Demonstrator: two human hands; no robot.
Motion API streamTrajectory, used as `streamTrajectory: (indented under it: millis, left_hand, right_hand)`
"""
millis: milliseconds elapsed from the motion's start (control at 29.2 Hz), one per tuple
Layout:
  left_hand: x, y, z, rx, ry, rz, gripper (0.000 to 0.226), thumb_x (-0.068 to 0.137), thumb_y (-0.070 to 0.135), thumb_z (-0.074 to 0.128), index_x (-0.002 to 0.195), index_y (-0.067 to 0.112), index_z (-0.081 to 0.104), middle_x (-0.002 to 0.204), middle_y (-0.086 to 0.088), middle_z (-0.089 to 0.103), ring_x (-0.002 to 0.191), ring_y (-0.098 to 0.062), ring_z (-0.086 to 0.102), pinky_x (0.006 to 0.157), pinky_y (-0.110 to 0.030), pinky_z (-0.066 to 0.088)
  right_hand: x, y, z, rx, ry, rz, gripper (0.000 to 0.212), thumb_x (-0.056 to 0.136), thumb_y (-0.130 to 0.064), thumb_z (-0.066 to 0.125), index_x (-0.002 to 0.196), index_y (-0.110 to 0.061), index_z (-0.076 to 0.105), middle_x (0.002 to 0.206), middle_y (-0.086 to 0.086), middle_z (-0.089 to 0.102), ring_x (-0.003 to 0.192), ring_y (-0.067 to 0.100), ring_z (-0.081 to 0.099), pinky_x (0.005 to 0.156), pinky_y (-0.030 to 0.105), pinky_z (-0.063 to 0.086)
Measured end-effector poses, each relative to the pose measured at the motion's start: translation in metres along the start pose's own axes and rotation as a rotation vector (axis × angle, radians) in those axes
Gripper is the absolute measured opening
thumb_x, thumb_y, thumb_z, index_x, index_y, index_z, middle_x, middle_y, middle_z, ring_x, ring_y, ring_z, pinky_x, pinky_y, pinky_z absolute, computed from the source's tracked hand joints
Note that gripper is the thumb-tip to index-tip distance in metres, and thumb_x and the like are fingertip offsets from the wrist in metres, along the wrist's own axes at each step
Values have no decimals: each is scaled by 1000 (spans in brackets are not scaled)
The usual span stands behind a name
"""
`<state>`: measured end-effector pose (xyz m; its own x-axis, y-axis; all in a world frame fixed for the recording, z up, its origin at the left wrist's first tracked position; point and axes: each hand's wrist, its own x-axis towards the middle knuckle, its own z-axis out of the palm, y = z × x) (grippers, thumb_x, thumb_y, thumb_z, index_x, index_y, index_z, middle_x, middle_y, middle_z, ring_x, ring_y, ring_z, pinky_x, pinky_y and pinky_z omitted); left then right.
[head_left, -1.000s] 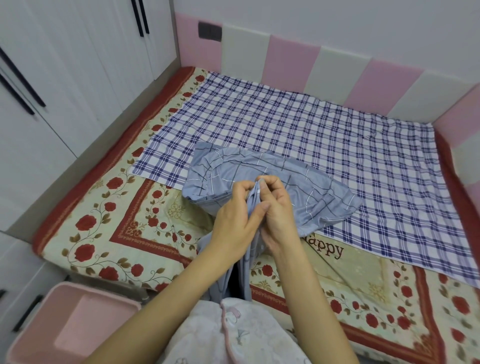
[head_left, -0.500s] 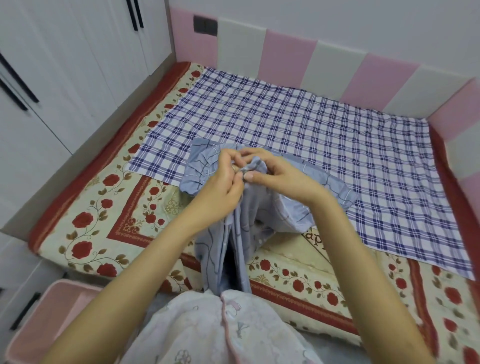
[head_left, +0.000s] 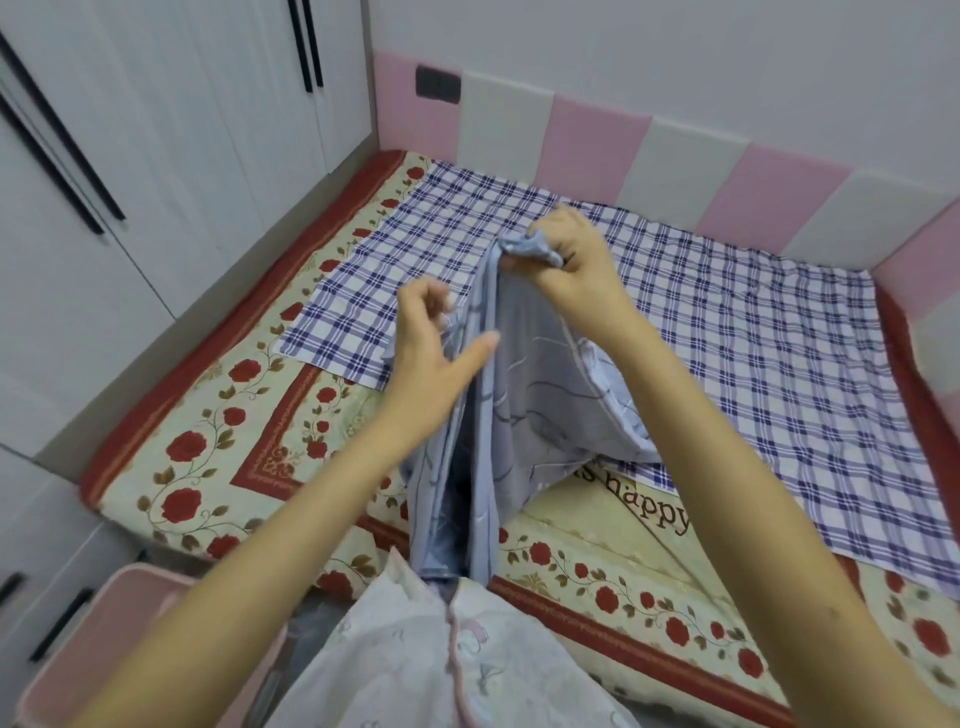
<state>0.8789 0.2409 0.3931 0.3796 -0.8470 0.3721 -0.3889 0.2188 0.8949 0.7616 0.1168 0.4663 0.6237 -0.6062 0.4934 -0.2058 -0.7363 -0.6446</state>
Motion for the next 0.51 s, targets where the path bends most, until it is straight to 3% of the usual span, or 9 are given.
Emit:
streamTrajectory:
  millis: [69, 137, 171, 240, 274, 343, 377, 446, 514]
  left_hand:
    - [-32, -34, 18, 99, 29, -208, 50, 80, 19, 70, 111, 21, 31, 110, 2, 35, 103, -15, 41, 91, -26, 39]
    - [-54, -74, 31, 164, 12, -396, 45, 80, 17, 69, 109, 17, 35, 115, -6, 39, 107, -24, 43, 92, -38, 42]
    - [-71, -92, 39, 164, -6, -495, 42, 80, 15, 68, 109, 14, 37, 117, -10, 41, 107, -28, 45, 91, -42, 43]
    - [-80, -119, 43, 178, 31, -666, 37, 81, 12, 66, 108, 9, 41, 118, -17, 46, 106, -33, 49, 86, -44, 45]
    - [-84, -128, 44, 186, 54, -743, 36, 81, 9, 65, 109, 7, 43, 117, -20, 48, 103, -35, 52, 83, -43, 47]
    - [-89, -141, 46, 189, 60, -876, 32, 84, 6, 61, 111, 3, 45, 116, -22, 52, 97, -36, 55, 79, -42, 48]
    - [-87, -146, 44, 159, 57, -954, 30, 87, 9, 58, 113, 2, 45, 116, -22, 54, 96, -36, 57, 78, -41, 48]
    - [-80, -157, 44, -78, 47, -1176, 27, 95, 12, 48, 120, 3, 47, 118, -19, 57, 94, -34, 59, 73, -42, 51]
    - [-65, -165, 39, -467, 98, -1384, 27, 100, 13, 37, 124, 6, 48, 121, -16, 57, 90, -30, 62, 66, -41, 57]
  right_hand:
    - [11, 2, -13, 48, 135, 1, 12, 81, -11, 64, 79, -1, 71, 59, -18, 59, 70, -15, 56, 105, 21, 35]
    - [27, -6, -25, 84, 199, 30, 12, 82, -10, 64, 79, -1, 72, 67, -11, 68, 73, 2, 64, 84, 31, 51]
    - [25, -9, -30, 92, 211, 73, 13, 82, -11, 65, 71, -7, 70, 65, -14, 65, 69, 3, 61, 71, 27, 49]
    - [30, -16, -38, 142, 247, 111, 30, 82, -10, 65, 65, -34, 63, 57, -26, 57, 62, -11, 50, 63, 15, 40]
    - [29, -17, -42, 187, 283, 115, 36, 82, -8, 65, 61, -37, 60, 54, -28, 54, 59, -14, 47, 61, 12, 38]
    - [24, -15, -56, 222, 395, 149, 28, 81, -16, 65, 57, -29, 58, 52, -25, 48, 57, -10, 41, 59, 14, 35]
    - [25, -13, -62, 224, 477, 162, 26, 80, -25, 65, 56, -14, 60, 59, -20, 47, 61, -3, 40, 61, 18, 32]
    - [17, -8, -78, 166, 586, 188, 39, 79, -34, 64, 62, 1, 57, 70, -2, 43, 73, 7, 37, 65, 24, 27]
    - [6, -1, -89, 110, 642, 236, 28, 81, -34, 63, 61, -18, 51, 64, -4, 38, 67, 7, 33, 61, 25, 24]
